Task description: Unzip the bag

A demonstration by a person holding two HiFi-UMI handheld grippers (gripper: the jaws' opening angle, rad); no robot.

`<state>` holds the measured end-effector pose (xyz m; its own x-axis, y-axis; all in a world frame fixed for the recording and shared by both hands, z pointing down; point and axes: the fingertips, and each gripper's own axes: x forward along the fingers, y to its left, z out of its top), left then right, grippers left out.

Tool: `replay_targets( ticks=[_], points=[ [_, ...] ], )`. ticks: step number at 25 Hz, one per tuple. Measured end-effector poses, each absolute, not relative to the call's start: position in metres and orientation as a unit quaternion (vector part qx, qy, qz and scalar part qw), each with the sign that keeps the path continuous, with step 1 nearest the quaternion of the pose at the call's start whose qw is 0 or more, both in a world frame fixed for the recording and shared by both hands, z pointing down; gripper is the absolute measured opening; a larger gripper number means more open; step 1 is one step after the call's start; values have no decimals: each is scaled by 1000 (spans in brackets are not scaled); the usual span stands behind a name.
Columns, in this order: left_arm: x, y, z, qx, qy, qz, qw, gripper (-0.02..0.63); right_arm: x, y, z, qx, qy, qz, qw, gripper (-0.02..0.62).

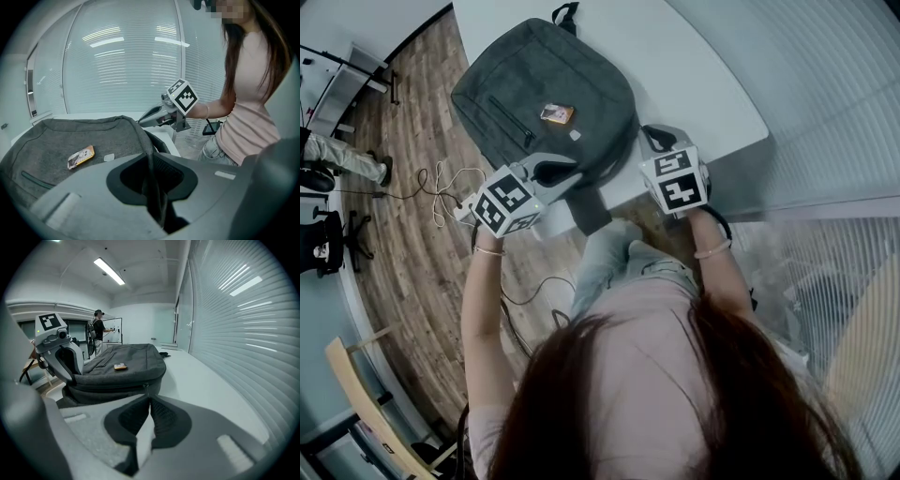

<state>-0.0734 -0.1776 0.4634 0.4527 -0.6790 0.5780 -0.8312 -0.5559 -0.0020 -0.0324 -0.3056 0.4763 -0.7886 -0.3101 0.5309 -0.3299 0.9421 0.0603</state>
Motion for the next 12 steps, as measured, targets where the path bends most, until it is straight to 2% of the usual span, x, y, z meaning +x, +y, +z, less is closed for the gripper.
replay_targets(
  ticks=[12],
  points=[
    [-73, -177, 464, 842, -451, 265, 134, 52, -39, -324, 481, 178, -943, 20, 280, 15]
  ],
)
